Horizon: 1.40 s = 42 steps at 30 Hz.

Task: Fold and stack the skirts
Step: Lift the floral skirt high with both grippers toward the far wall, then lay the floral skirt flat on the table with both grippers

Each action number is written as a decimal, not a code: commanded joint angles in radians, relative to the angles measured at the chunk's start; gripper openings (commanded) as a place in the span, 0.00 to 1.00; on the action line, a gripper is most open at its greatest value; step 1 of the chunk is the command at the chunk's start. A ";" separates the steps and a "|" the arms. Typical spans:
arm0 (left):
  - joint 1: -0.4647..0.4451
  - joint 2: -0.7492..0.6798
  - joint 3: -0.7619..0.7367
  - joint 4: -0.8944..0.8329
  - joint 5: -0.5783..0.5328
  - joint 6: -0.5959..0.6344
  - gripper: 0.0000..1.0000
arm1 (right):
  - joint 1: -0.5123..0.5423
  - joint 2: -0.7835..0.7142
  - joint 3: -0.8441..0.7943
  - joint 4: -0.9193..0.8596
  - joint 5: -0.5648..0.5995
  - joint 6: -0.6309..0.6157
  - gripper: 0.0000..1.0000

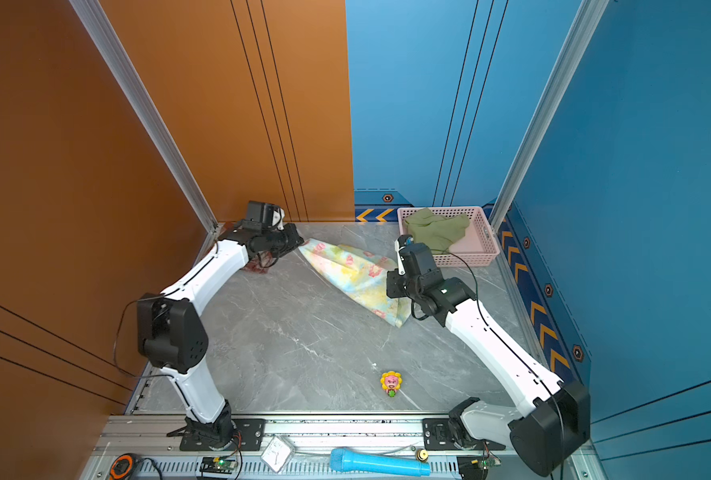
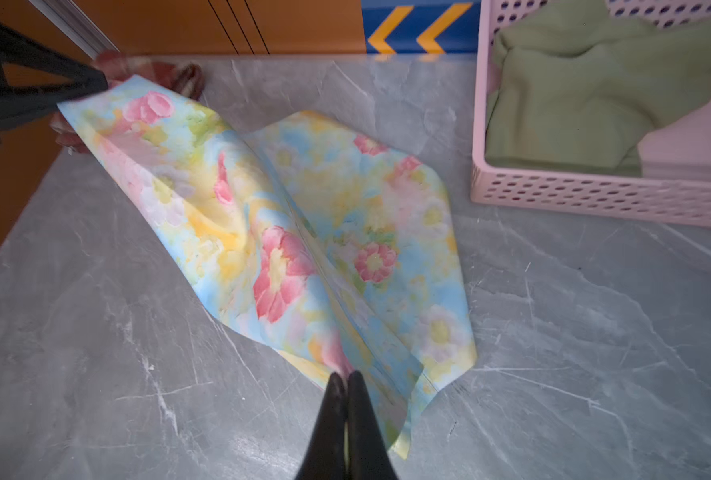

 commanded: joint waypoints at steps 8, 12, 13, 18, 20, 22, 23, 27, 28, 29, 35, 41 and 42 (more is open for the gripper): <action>0.073 -0.313 -0.007 -0.155 -0.130 0.082 0.00 | -0.033 0.028 0.373 -0.125 0.040 -0.109 0.00; 0.120 -0.231 0.086 -0.180 -0.092 0.092 0.00 | -0.058 0.213 0.550 -0.091 -0.016 -0.134 0.00; 0.131 -0.204 0.117 -0.182 -0.085 0.094 0.00 | -0.067 0.272 0.608 -0.083 -0.033 -0.136 0.00; 0.173 -0.049 0.349 -0.227 -0.030 0.098 0.00 | -0.100 0.523 0.923 -0.078 -0.095 -0.159 0.00; 0.181 0.001 0.453 -0.255 -0.021 0.103 0.00 | -0.117 0.598 1.045 -0.078 -0.124 -0.151 0.00; 0.183 0.050 0.567 -0.298 -0.015 0.109 0.00 | -0.135 0.659 1.163 -0.078 -0.142 -0.144 0.00; 0.184 0.072 0.620 -0.317 -0.009 0.111 0.00 | -0.143 0.686 1.219 -0.078 -0.149 -0.141 0.00; 0.184 0.091 0.719 -0.350 0.007 0.107 0.00 | -0.149 0.730 1.337 -0.075 -0.171 -0.146 0.00; 0.182 0.076 0.710 -0.350 0.006 0.106 0.00 | -0.147 0.721 1.331 -0.074 -0.174 -0.150 0.00; 0.179 0.052 0.689 -0.349 0.005 0.108 0.00 | -0.145 0.702 1.308 -0.073 -0.179 -0.155 0.00; 0.143 -0.236 0.189 -0.188 -0.025 0.109 0.00 | -0.063 0.373 0.668 0.122 -0.139 -0.243 0.00; 0.108 -0.608 -0.627 0.133 -0.116 0.006 0.36 | 0.108 -0.034 -0.164 0.379 -0.060 -0.283 0.38; 0.108 -0.649 -0.707 0.137 -0.138 -0.003 0.43 | 0.141 -0.079 -0.241 0.387 -0.037 -0.275 0.56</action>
